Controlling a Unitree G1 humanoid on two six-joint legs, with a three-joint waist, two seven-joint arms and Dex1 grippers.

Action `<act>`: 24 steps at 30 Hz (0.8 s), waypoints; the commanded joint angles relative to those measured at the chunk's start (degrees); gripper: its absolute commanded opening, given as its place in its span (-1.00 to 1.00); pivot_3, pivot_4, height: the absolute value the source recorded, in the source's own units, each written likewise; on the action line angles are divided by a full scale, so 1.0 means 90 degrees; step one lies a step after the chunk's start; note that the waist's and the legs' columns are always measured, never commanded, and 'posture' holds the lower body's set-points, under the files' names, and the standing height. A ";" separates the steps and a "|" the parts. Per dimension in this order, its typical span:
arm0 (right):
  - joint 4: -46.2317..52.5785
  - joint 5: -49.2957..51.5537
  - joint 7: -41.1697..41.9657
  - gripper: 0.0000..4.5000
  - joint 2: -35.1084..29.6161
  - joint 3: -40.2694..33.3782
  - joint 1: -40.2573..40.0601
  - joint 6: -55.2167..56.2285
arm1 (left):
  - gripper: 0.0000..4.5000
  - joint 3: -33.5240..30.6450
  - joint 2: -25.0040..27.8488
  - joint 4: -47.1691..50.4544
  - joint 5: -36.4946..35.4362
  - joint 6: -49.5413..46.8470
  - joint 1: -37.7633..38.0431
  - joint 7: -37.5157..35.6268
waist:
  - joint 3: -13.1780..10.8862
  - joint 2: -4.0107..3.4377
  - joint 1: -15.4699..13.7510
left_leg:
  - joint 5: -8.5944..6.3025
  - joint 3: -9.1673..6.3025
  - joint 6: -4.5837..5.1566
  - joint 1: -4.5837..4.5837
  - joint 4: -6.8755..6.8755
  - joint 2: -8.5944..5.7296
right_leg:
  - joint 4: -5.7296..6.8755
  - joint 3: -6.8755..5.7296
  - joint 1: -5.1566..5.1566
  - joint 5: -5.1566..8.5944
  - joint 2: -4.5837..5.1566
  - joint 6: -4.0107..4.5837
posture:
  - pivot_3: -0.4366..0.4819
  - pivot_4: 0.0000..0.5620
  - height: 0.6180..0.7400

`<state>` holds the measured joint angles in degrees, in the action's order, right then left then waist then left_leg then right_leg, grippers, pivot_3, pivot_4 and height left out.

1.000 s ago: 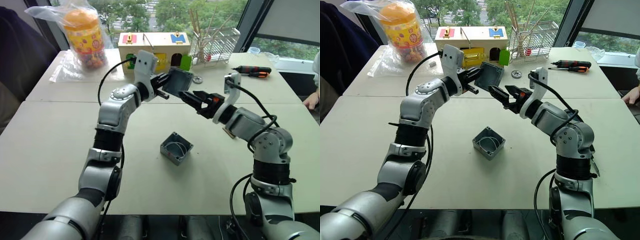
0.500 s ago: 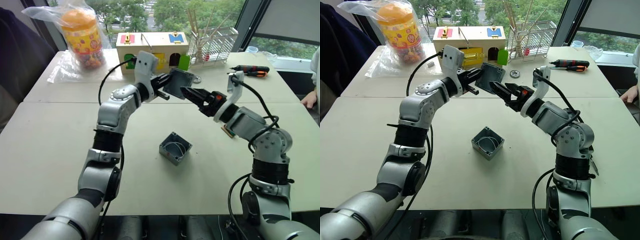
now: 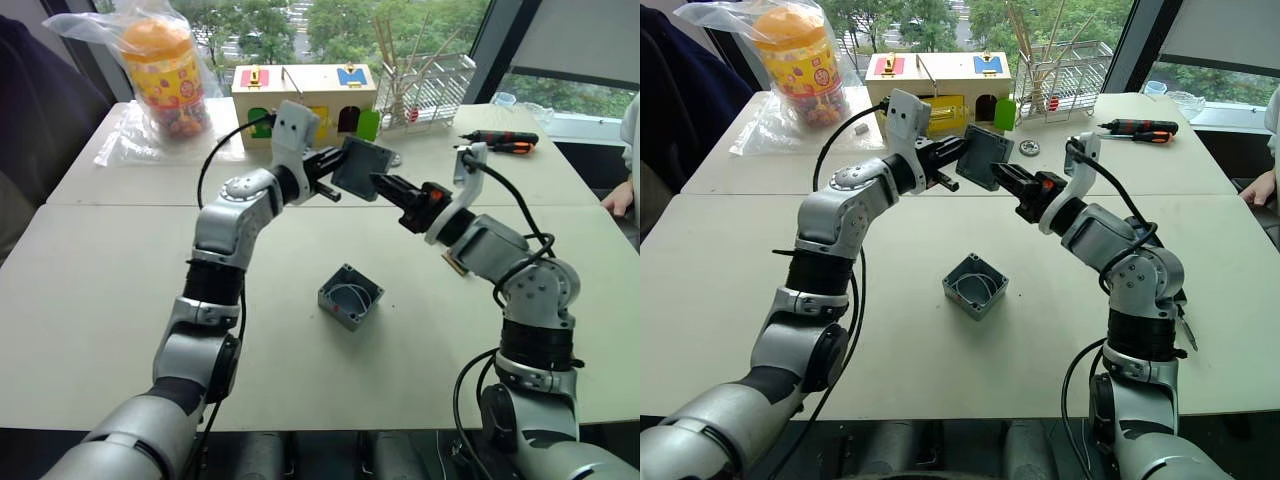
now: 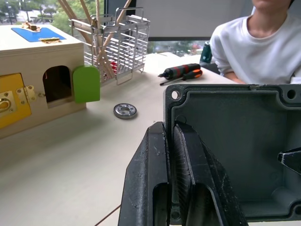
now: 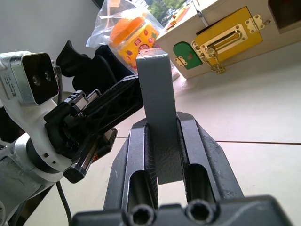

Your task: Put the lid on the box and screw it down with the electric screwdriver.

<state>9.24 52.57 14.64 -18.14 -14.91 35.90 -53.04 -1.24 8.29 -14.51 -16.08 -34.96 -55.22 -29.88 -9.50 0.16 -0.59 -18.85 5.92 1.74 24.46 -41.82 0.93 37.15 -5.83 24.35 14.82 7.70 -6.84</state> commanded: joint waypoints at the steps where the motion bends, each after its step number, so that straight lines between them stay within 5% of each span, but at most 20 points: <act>1: 0.0391 0.0093 0.0186 -0.95 -0.0064 0.0002 0.0016 0.0130 | -0.11 -0.0149 0.0115 0.0332 -0.0370 -0.0136 -0.0085 -0.0275 | 0.0000 0.0000 -0.0004 | 0.0000 -0.0001 0.0000 0.0000 0.0000 0.0000 | 0.0000 0.0000 0.0000 0.0000 0.0000 0.0000 | -0.05 -0.47 0.42; 6: 0.0440 -0.0182 0.0273 -0.95 -0.0102 0.0143 -0.0003 0.0353 | 0.98 -0.0534 0.0463 0.0685 -0.1140 -0.0895 -0.0056 -0.0634 | 0.0000 -0.0001 0.0016 | 0.0000 -0.0003 0.0000 0.0000 0.0000 0.0001 | -0.0001 0.0000 0.0000 0.0000 0.0000 0.0000 | -0.05 -0.47 0.42; 13: 0.0743 -0.2323 0.0660 -0.95 -0.0598 0.0930 -0.0280 0.2425 | 0.98 -0.1488 0.1212 0.0951 -0.2281 -0.2142 -0.0140 -0.0624 | -0.0001 -0.0002 0.0029 | 0.0001 -0.0023 -0.0001 -0.0001 0.0003 0.0001 | -0.0001 0.0000 0.0002 0.0000 0.0002 0.0000 | -0.05 -0.47 0.42; 16: 0.1278 -0.4317 0.1078 -0.95 -0.1687 0.1897 -0.0863 0.3998 | 0.63 -0.1735 0.1354 0.0884 -0.2529 -0.2383 -0.0108 -0.0530 | -0.0002 -0.0002 -0.0006 | 0.0000 -0.0024 -0.0001 0.0000 0.0003 -0.0002 | -0.0003 0.0000 0.0001 0.0000 0.0005 -0.0001 | -0.05 -0.47 0.42; 22: 0.1983 -0.6445 0.1161 -0.95 -0.2661 0.2279 -0.2443 0.6557 | -0.68 -0.1409 0.1381 0.1205 -0.2483 -0.2173 0.0436 -0.0687 | -0.0002 -0.0001 0.0004 | 0.0006 -0.0021 -0.0013 -0.0006 0.0004 0.0001 | -0.0004 0.0001 0.0000 0.0002 0.0001 -0.0002 | -0.05 -0.47 0.42; 24: 0.1790 -0.7180 0.1087 -0.95 -0.2969 0.2320 -0.2896 0.7548 | -0.68 -0.1219 0.1425 0.1238 -0.2451 -0.2160 0.0552 -0.0792 | -0.0002 0.0000 -0.0024 | 0.0008 -0.0015 -0.0016 -0.0006 0.0003 0.0000 | -0.0005 0.0001 -0.0004 0.0002 0.0002 -0.0002 | -0.05 -0.47 0.42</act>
<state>24.83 -7.48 25.13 -43.87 6.55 10.43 8.28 -12.79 20.47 -5.79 -37.61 -55.25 -49.70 -35.95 -9.52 0.16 -0.80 -18.77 5.83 1.59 24.41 -41.82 0.93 37.09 -5.83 24.27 14.83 7.72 -6.86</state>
